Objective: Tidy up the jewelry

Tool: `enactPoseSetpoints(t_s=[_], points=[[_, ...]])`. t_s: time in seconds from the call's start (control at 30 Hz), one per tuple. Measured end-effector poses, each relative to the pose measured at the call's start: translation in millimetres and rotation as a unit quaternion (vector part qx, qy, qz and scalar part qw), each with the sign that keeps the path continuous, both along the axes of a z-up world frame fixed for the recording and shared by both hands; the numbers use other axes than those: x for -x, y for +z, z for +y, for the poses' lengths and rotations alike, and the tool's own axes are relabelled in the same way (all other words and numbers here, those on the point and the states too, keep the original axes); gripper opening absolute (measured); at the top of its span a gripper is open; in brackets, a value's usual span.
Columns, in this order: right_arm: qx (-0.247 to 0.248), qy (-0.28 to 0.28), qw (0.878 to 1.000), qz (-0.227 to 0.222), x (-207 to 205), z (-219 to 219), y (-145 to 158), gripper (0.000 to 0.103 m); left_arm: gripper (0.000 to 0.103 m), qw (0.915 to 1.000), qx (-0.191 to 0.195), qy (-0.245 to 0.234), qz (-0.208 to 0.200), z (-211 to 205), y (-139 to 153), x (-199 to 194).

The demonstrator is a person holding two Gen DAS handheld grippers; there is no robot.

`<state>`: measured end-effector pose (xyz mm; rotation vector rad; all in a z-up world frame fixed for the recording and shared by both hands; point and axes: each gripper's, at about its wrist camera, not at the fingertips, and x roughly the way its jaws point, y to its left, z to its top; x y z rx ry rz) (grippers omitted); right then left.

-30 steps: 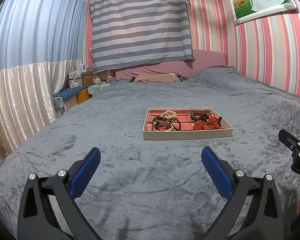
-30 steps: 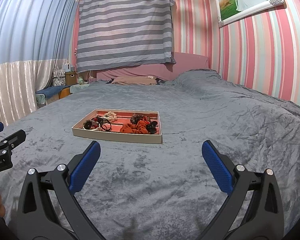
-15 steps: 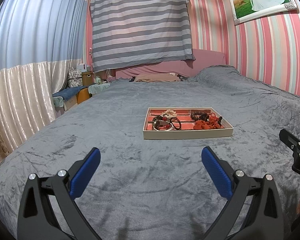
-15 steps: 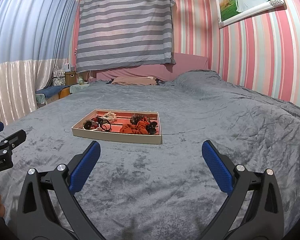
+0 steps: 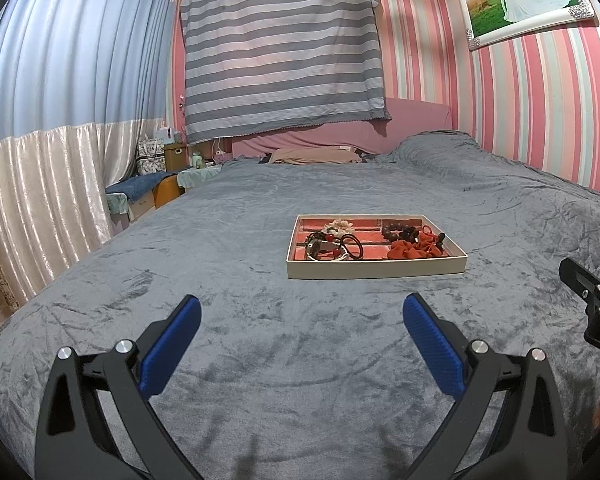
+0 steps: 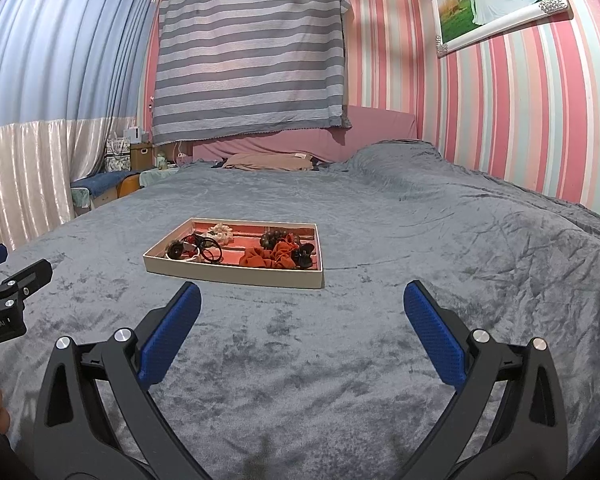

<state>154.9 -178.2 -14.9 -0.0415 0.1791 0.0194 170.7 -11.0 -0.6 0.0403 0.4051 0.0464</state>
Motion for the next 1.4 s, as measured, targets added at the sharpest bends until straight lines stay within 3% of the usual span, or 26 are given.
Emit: enactPoseSetpoints(t_s=[1.4], points=[[0.002, -0.001, 1.000, 0.004, -0.9, -2.3, -2.0, 0.099, 0.099, 0.9999, 0.008, -0.005, 0.011, 3.3, -0.9, -2.1]])
